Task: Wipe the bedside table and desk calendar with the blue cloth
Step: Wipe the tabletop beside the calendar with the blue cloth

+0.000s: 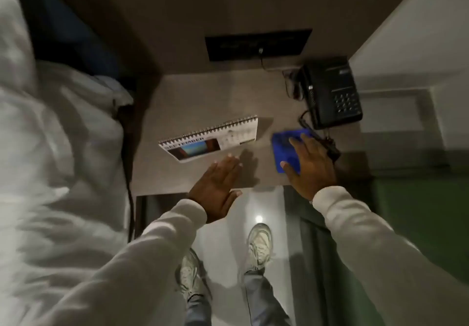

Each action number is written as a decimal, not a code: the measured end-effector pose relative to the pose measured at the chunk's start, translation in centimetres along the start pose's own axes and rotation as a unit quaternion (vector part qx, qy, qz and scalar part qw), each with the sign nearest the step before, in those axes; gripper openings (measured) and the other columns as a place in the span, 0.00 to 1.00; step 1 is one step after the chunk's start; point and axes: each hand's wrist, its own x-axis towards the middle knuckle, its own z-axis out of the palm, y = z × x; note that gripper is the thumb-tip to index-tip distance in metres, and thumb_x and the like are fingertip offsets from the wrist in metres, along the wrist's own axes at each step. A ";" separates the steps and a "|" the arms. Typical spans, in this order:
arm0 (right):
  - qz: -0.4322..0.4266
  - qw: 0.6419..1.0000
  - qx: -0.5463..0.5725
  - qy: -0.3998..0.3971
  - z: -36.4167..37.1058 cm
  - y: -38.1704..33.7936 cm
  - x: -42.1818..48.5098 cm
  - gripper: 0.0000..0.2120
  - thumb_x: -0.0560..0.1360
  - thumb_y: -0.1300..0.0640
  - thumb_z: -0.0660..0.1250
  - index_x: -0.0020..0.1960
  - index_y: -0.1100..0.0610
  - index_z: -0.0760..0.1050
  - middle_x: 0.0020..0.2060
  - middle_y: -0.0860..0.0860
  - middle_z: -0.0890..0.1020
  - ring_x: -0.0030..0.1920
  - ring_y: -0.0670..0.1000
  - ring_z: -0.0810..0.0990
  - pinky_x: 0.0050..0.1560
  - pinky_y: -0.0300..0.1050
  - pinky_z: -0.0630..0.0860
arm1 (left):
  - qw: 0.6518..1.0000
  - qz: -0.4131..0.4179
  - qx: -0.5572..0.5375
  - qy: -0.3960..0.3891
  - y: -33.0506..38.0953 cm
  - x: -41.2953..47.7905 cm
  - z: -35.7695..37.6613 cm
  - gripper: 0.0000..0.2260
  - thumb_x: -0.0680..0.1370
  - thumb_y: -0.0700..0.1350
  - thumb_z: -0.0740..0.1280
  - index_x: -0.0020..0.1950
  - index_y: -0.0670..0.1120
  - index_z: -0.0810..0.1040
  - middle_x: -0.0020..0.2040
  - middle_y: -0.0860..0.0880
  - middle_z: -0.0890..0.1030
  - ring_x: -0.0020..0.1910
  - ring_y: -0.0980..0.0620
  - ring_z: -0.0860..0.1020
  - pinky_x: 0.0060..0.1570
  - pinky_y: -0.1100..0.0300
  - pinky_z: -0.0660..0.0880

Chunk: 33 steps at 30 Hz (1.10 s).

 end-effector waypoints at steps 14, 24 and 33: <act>0.053 0.996 -0.071 0.014 10.2 2.2 4.8 0.32 0.78 0.41 0.58 0.77 0.45 0.48 0.79 0.61 0.46 0.76 0.73 0.51 0.70 0.74 0.61 | 0.992 -0.035 0.121 -0.012 -3.8 3.7 11.0 0.35 0.79 0.62 0.49 0.79 0.42 0.49 0.81 0.42 0.51 0.80 0.42 0.49 0.77 0.43 0.48; 0.024 0.994 -0.106 0.021 9.1 1.8 3.2 0.24 0.79 0.57 0.59 0.75 0.54 0.63 0.75 0.64 0.63 0.64 0.69 0.71 0.63 0.58 0.70 | 0.994 -0.048 0.086 -0.055 -3.2 3.0 9.6 0.35 0.78 0.64 0.45 0.79 0.46 0.42 0.81 0.45 0.44 0.80 0.45 0.43 0.78 0.45 0.46; 0.069 0.983 0.170 0.024 9.7 -2.9 -2.2 0.19 0.75 0.58 0.67 0.66 0.54 0.75 0.60 0.58 0.82 0.57 0.61 0.81 0.60 0.46 0.75 | 0.997 0.043 0.064 0.007 -4.9 -3.6 1.2 0.32 0.80 0.59 0.49 0.78 0.41 0.52 0.80 0.43 0.52 0.79 0.42 0.49 0.76 0.42 0.53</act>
